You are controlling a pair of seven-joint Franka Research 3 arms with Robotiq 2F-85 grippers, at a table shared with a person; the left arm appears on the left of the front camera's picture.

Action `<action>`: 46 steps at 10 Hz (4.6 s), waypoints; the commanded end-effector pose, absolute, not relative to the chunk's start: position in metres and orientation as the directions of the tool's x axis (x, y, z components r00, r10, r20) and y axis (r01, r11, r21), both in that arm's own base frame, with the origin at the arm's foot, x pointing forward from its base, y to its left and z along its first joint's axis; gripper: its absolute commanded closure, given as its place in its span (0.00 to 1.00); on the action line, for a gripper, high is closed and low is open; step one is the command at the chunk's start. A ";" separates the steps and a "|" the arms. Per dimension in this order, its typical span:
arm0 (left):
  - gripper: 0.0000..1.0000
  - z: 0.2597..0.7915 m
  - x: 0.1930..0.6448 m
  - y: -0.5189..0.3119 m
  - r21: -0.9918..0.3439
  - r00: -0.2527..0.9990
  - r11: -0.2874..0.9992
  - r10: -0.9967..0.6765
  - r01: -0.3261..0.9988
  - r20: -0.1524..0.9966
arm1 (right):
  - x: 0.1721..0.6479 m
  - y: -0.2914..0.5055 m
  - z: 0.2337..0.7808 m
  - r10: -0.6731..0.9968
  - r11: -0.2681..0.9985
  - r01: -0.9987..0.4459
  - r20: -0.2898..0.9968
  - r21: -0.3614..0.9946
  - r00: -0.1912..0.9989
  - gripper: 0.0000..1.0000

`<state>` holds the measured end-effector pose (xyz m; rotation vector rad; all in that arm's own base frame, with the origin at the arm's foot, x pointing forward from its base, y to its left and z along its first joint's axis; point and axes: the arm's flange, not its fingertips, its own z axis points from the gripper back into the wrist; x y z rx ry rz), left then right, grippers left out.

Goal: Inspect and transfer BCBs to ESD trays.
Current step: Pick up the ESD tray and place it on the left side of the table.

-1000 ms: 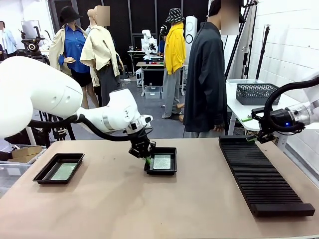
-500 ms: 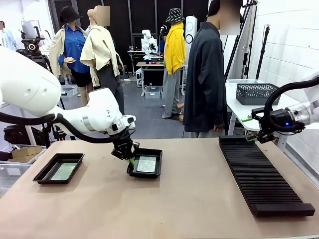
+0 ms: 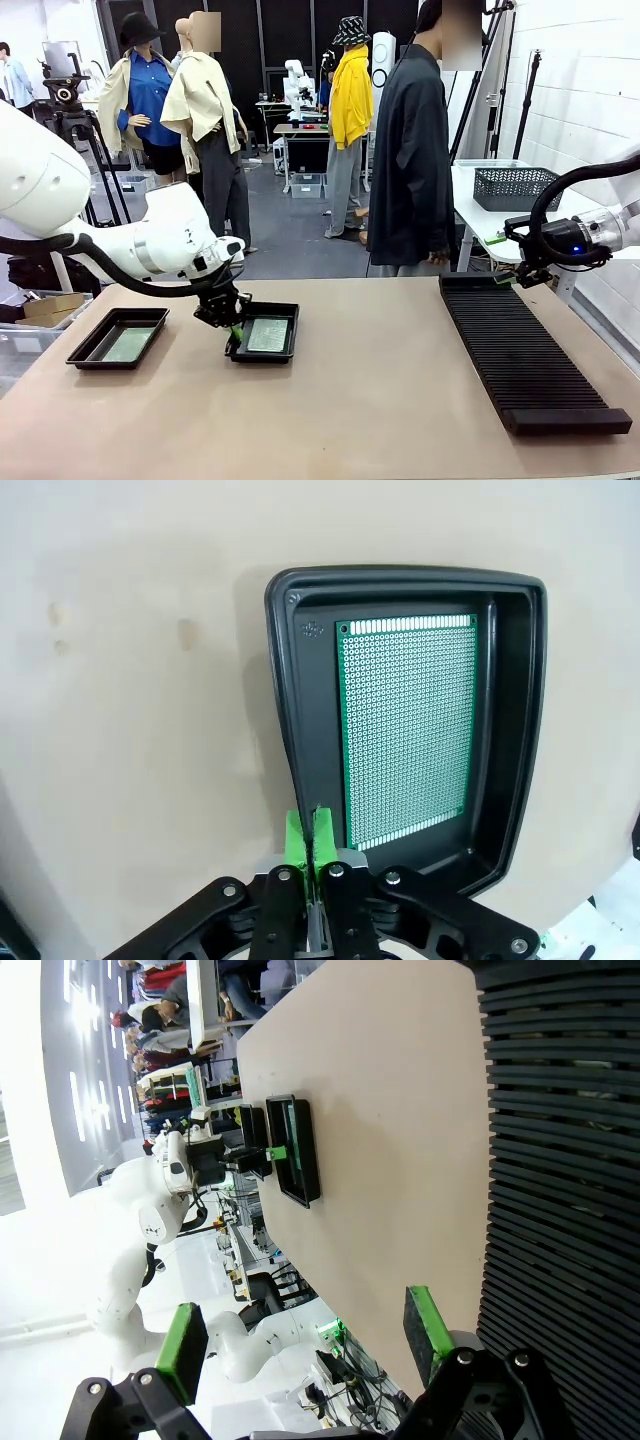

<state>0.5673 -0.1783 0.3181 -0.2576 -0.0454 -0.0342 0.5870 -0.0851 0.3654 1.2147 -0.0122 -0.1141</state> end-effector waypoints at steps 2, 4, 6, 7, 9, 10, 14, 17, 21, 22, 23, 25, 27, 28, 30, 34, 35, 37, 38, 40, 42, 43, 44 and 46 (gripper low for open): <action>1.00 0.322 0.557 -0.143 -0.241 0.998 0.970 -0.015 0.030 0.063 | 0.589 -0.082 0.366 -0.106 0.347 0.097 -0.064 0.933 0.992 0.00; 1.00 0.325 0.562 -0.118 -0.224 0.999 0.974 -0.030 0.040 0.045 | 0.589 -0.082 0.366 -0.106 0.347 0.097 -0.064 0.933 0.992 0.00; 1.00 0.324 0.565 -0.099 -0.223 0.999 0.974 -0.023 0.031 0.038 | 0.589 -0.082 0.366 -0.106 0.347 0.097 -0.064 0.933 0.992 0.00; 1.00 0.324 0.566 -0.092 -0.217 0.999 0.976 -0.031 0.037 0.030 | 0.589 -0.082 0.366 -0.106 0.347 0.097 -0.064 0.933 0.992 0.00; 1.00 0.324 0.565 -0.077 -0.210 0.999 0.976 -0.048 0.053 0.025 | 0.589 -0.082 0.366 -0.106 0.347 0.097 -0.064 0.933 0.992 0.00; 1.00 0.323 0.562 -0.071 -0.198 0.998 0.978 -0.061 0.064 0.023 | 0.589 -0.082 0.366 -0.106 0.347 0.097 -0.064 0.933 0.992 0.00; 1.00 0.324 0.558 -0.065 -0.221 0.996 0.972 -0.086 0.084 0.002 | 0.589 -0.082 0.366 -0.106 0.347 0.097 -0.064 0.933 0.992 0.00; 0.45 0.328 0.558 -0.067 -0.238 0.997 0.969 -0.073 0.073 0.009 | 0.589 -0.082 0.366 -0.106 0.347 0.097 -0.064 0.933 0.992 0.00; 0.00 0.355 0.555 -0.069 -0.235 0.998 0.971 -0.021 0.033 0.054 | 0.589 -0.082 0.366 -0.106 0.347 0.097 -0.064 0.933 0.992 0.00; 0.00 0.358 0.555 -0.070 -0.235 0.998 0.971 -0.017 0.030 0.056 | 0.589 -0.082 0.366 -0.106 0.347 0.097 -0.064 0.933 0.992 0.00; 0.00 0.361 0.554 -0.069 -0.239 0.998 0.971 -0.013 0.026 0.056 | 0.589 -0.082 0.366 -0.106 0.347 0.097 -0.064 0.933 0.992 0.00; 0.00 0.365 0.554 -0.070 -0.247 0.999 0.969 -0.016 0.027 0.048 | 0.589 -0.082 0.366 -0.106 0.347 0.097 -0.064 0.933 0.992 0.00; 0.00 0.365 0.558 -0.071 -0.266 0.999 0.964 0.013 -0.002 0.039 | 0.589 -0.082 0.366 -0.106 0.347 0.097 -0.064 0.933 0.992 0.00; 0.00 0.363 0.560 -0.071 -0.230 0.998 0.972 -0.032 0.045 0.061 | 0.589 -0.082 0.366 -0.106 0.347 0.097 -0.064 0.933 0.992 0.00; 0.00 0.363 0.560 -0.071 -0.230 0.998 0.972 -0.032 0.045 0.061 | 0.589 -0.082 0.366 -0.106 0.347 0.097 -0.064 0.933 0.992 0.00; 0.00 0.363 0.560 -0.071 -0.230 0.998 0.972 -0.032 0.045 0.061 | 0.589 -0.082 0.366 -0.106 0.347 0.097 -0.064 0.933 0.992 0.00; 0.00 0.363 0.560 -0.071 -0.230 0.998 0.972 -0.032 0.045 0.061 | 0.589 -0.082 0.366 -0.106 0.347 0.097 -0.064 0.933 0.992 0.00; 0.00 0.363 0.560 -0.071 -0.230 0.998 0.972 -0.032 0.045 0.061 | 0.589 -0.082 0.366 -0.106 0.347 0.097 -0.064 0.933 0.992 0.00; 0.00 0.363 0.560 -0.071 -0.230 0.998 0.972 -0.032 0.045 0.061 | 0.589 -0.082 0.366 -0.106 0.347 0.097 -0.064 0.933 0.992 0.00; 0.00 0.363 0.560 -0.071 -0.230 0.998 0.972 -0.032 0.045 0.061 | 0.589 -0.082 0.366 -0.106 0.347 0.097 -0.064 0.933 0.992 0.00; 0.00 0.374 0.561 -0.052 -0.391 0.998 0.920 -0.006 0.031 0.066 | 0.589 -0.082 0.366 -0.106 0.347 0.097 -0.064 0.933 0.992 0.00; 0.00 0.380 0.567 -0.031 -0.495 0.998 0.869 0.038 -0.009 0.048 | 0.589 -0.082 0.366 -0.106 0.347 0.097 -0.064 0.933 0.992 0.00; 0.00 0.383 0.570 -0.012 -0.575 0.999 0.817 0.050 -0.031 0.017 | 0.589 -0.082 0.366 -0.106 0.347 0.097 -0.064 0.933 0.992 0.00; 0.00 0.390 0.573 0.021 -0.724 0.999 0.689 0.008 -0.034 -0.040 | 0.589 -0.082 0.366 -0.106 0.347 0.097 -0.064 0.933 0.992 0.00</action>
